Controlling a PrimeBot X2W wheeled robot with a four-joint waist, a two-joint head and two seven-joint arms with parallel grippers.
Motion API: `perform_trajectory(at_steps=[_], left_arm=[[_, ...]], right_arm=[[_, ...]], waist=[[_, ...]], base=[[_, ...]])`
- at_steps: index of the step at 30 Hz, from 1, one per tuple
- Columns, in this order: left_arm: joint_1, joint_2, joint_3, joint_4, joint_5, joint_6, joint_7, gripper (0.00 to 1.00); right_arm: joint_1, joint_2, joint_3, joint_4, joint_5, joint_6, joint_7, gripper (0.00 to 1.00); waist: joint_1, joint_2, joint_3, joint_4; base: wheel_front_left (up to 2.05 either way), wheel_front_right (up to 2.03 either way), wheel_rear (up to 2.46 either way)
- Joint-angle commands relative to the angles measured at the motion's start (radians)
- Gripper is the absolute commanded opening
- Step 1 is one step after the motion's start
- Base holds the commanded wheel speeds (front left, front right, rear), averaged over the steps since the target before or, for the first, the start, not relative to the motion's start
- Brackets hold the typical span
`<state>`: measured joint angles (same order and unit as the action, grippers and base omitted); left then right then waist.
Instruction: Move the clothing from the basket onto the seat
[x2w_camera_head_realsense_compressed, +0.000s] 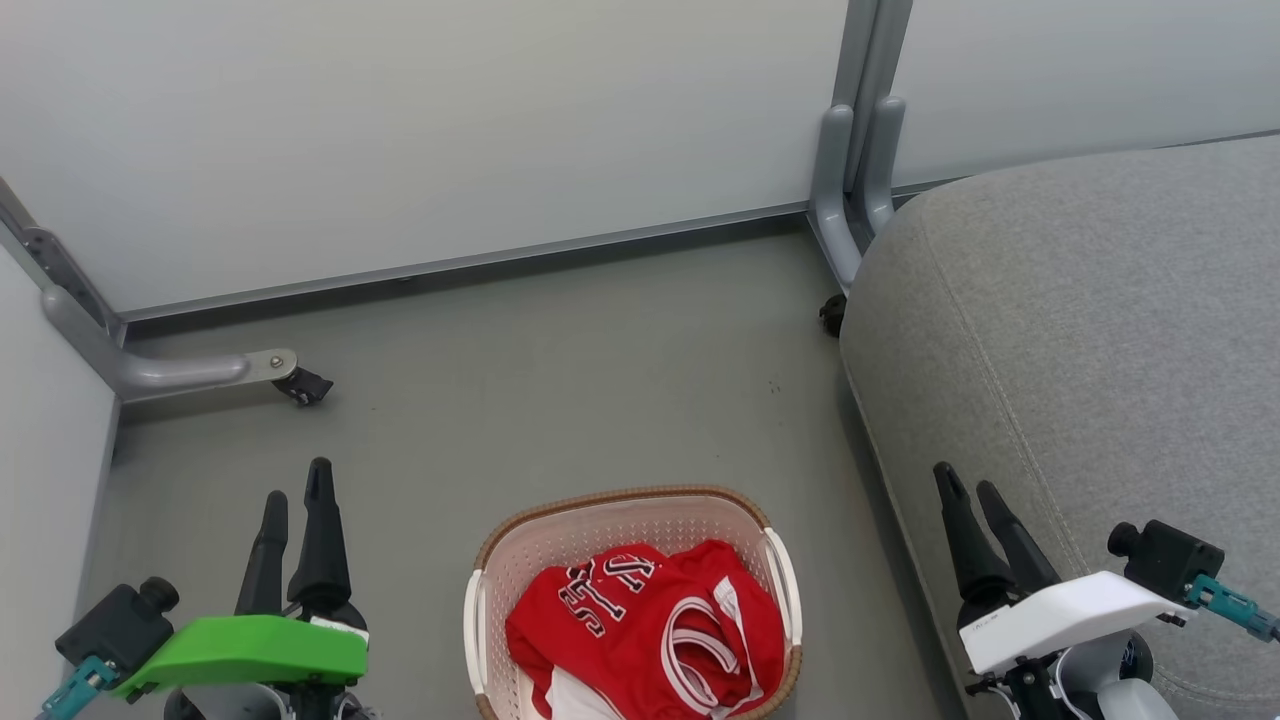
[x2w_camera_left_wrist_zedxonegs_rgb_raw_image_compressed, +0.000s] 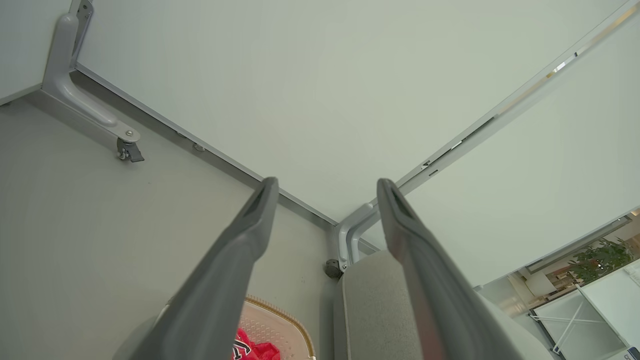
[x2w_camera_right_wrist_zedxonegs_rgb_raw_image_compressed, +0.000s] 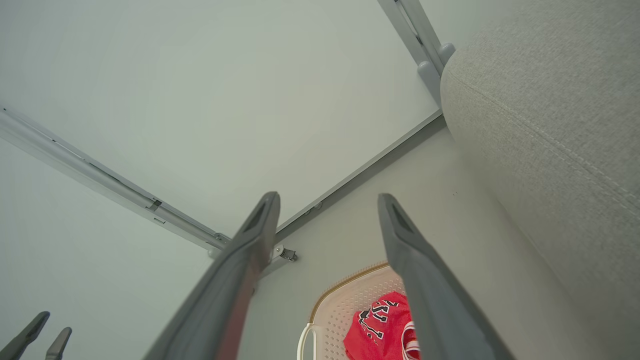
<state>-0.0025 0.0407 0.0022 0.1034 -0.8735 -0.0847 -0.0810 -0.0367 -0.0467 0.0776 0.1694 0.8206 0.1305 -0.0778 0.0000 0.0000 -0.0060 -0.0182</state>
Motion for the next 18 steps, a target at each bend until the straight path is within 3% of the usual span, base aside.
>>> perform_trajectory(at_steps=[1,18], left_arm=[[0.002,0.007,-0.004,-0.021,0.037,0.007,-0.010,1.00],[0.027,0.009,-0.053,-0.028,0.236,0.031,-0.058,1.00]], right_arm=[[-0.003,-0.008,0.006,-0.019,-0.036,0.000,-0.012,1.00],[0.019,-0.013,0.049,-0.050,-0.224,0.000,-0.062,1.00]], waist=[[0.0000,0.0000,0.000,-0.001],[0.0000,0.0000,-0.012,-0.007]], base=[[0.00,0.00,0.00],[0.00,0.00,0.00]])
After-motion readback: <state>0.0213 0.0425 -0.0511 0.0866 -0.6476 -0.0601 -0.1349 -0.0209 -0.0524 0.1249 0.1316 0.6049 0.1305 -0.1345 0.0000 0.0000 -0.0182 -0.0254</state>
